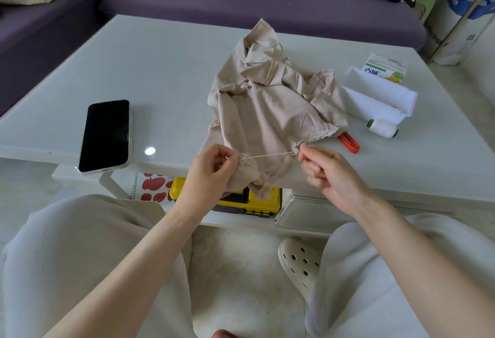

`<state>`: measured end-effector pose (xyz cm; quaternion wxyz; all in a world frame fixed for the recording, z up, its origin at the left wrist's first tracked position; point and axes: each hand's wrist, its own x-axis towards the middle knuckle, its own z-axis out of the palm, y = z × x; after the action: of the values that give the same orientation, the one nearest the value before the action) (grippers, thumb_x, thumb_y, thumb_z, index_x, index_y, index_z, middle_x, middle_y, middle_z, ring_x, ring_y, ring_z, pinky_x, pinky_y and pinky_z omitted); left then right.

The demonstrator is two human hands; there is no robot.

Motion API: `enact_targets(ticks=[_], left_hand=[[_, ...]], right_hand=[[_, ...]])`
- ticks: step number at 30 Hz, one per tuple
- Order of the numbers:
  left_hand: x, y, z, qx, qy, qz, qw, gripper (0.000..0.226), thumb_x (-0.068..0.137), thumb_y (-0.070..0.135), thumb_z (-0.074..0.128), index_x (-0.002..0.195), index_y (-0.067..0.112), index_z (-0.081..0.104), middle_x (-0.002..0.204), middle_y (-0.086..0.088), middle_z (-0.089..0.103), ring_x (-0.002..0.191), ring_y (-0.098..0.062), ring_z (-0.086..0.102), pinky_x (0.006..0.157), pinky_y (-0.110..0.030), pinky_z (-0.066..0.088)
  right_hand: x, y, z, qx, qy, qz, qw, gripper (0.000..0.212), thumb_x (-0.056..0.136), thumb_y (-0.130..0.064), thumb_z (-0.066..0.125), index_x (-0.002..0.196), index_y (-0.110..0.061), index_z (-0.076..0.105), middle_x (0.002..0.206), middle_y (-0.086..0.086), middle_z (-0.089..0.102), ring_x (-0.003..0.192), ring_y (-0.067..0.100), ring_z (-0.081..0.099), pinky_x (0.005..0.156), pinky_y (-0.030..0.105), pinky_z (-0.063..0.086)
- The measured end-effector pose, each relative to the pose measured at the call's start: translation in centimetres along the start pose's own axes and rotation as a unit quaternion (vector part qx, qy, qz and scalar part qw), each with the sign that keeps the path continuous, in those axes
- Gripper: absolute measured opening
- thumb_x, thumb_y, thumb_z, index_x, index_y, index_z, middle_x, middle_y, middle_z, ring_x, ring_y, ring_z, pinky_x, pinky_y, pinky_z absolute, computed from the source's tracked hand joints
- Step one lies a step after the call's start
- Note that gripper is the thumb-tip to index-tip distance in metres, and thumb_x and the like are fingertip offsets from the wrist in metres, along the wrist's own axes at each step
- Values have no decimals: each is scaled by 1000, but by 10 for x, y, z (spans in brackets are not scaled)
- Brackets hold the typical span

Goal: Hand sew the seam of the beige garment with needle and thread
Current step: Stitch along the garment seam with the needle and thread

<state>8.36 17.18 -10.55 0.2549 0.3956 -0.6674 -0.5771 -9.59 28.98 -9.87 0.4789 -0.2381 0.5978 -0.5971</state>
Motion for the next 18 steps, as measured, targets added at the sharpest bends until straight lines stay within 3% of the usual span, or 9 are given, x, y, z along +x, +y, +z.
enact_targets(ticks=[2, 5, 8, 11, 13, 15, 18], left_hand=[[1, -5, 1, 52, -15, 24, 998, 14, 95, 15, 53, 82, 15, 58, 69, -9, 52, 62, -16, 49, 58, -42, 51], [1, -10, 2, 117, -14, 62, 991, 11, 94, 15, 54, 83, 15, 57, 64, 1, 49, 54, -9, 39, 49, -14, 35], [-2, -17, 0, 284, -42, 100, 953, 8, 94, 20, 52, 86, 18, 55, 67, 9, 51, 58, -8, 45, 57, -20, 43], [-5, -22, -1, 384, -95, 92, 914, 8, 94, 23, 50, 90, 19, 56, 78, 10, 60, 69, -10, 52, 72, -35, 51], [-5, -21, 0, 392, -109, 99, 908, 7, 92, 25, 53, 92, 19, 57, 82, 11, 60, 69, -5, 51, 69, -25, 49], [-3, -14, 1, 357, -107, 115, 921, 13, 88, 29, 60, 87, 19, 52, 77, 11, 54, 62, -3, 46, 58, -12, 39], [0, 4, 7, 257, -99, 146, 950, 31, 80, 31, 71, 81, 16, 43, 70, 6, 42, 60, -8, 36, 58, -17, 35]], right_hand=[[0, -1, -1, 10, 33, -12, 999, 26, 90, -27, 55, 68, -13, 58, 50, -8, 33, 43, 4, 24, 38, 12, 22], [0, 1, 1, -27, 45, -32, 998, 27, 96, -25, 51, 72, -12, 58, 52, -7, 32, 44, 4, 23, 38, 12, 23], [-1, 2, 3, -132, 38, -52, 989, 26, 97, -26, 50, 78, -13, 64, 53, -8, 27, 46, 6, 22, 41, 14, 23], [0, -6, 6, -258, 49, -76, 962, 24, 101, -22, 43, 106, -19, 66, 53, -15, 39, 45, 1, 36, 47, 11, 31], [1, -13, 7, -266, 57, -74, 959, 29, 103, -17, 36, 120, -21, 60, 65, -14, 42, 49, -2, 40, 54, 12, 33], [0, -22, 8, -254, 49, -81, 962, 32, 103, -12, 34, 117, -24, 59, 73, -9, 46, 53, -3, 42, 61, 15, 34], [-1, -34, 13, -190, -8, -103, 976, 31, 101, -7, 37, 107, -21, 64, 73, -8, 57, 62, 2, 47, 66, 15, 40]])
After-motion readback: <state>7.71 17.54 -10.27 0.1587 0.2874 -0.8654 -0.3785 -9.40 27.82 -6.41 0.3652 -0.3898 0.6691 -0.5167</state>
